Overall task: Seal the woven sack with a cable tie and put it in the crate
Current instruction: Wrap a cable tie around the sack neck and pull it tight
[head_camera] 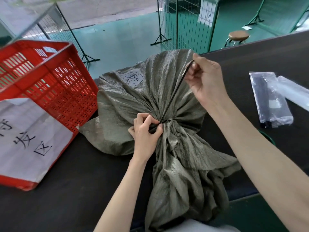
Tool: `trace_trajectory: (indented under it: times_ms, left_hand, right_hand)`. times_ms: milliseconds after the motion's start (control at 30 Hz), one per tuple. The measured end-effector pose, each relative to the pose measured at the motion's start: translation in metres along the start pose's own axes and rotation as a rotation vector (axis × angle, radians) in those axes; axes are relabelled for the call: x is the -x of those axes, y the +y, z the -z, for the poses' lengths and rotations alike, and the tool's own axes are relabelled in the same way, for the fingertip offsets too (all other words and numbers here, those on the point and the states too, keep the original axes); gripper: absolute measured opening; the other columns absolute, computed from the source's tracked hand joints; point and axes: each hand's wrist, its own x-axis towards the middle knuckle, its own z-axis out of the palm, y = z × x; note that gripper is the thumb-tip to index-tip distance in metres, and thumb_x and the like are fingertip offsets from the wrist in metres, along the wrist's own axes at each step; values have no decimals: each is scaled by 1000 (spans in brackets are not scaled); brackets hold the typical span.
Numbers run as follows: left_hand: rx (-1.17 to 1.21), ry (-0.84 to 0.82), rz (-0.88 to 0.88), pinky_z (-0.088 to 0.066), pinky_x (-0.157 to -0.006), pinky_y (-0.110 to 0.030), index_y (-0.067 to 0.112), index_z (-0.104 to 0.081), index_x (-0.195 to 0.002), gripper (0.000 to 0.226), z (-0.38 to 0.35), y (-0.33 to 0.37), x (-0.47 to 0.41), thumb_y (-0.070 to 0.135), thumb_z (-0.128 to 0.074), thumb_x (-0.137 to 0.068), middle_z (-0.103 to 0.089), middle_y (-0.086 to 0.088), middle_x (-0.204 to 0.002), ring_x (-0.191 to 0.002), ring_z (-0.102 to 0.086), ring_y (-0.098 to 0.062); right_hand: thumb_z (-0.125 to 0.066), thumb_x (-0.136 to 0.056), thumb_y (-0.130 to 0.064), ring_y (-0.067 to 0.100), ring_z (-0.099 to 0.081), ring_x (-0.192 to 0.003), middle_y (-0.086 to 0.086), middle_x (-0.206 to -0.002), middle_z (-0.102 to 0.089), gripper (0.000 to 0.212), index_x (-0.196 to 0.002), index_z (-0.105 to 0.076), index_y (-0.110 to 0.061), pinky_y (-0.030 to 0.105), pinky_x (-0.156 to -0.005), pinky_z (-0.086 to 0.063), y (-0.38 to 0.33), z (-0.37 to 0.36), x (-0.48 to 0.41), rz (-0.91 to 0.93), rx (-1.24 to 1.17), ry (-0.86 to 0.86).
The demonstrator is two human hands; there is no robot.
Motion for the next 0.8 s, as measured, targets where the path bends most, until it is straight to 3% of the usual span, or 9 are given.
trace_trajectory:
  times_ms: [367, 667, 800]
  left_hand:
    - [-50, 27, -48, -18, -79, -32, 23, -59, -81, 11, -5, -4, 2, 33, -63, -82, -49, 10, -95, -98, -46, -14]
    - [-51, 20, -20, -20, -84, -33, 23, -59, -83, 10, -9, -5, 2, 29, -67, -85, -49, 9, -97, -99, -46, -13]
    - [-65, 24, -21, -22, -85, -34, 23, -60, -86, 9, -10, -5, 2, 30, -65, -87, -48, 9, -98, -99, -45, -13]
  right_hand:
    - [-54, -90, -8, 13, -44, -46, 3, -51, -49, 29, -62, -51, -6, 31, -62, -35, -15, -25, 15, 4, -161, -37]
    - [-52, -92, -8, 12, -44, -48, 3, -52, -48, 32, -60, -49, -7, 29, -59, -35, -19, -31, 26, 58, -71, -80]
    - [-54, -91, -7, 12, -46, -49, 3, -55, -49, 28, -63, -51, -6, 22, -50, -39, -20, -28, 27, 64, -40, -94]
